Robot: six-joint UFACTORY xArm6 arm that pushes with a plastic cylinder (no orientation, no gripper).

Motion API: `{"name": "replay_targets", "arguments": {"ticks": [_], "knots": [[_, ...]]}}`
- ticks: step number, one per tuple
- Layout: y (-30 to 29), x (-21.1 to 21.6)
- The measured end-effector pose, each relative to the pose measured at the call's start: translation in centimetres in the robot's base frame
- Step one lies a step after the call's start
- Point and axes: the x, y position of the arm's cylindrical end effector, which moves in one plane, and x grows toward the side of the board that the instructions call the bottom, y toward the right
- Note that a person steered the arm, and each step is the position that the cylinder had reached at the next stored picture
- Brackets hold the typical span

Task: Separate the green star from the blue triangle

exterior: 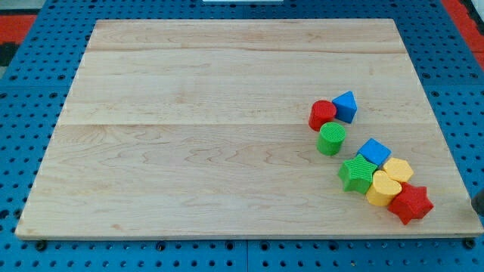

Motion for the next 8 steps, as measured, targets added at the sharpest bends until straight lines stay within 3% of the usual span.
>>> {"name": "replay_targets", "arguments": {"ticks": [1,5,8], "knots": [[-4.4,0.3],[-7.9,0.3],[-12.6,-5.2]]}}
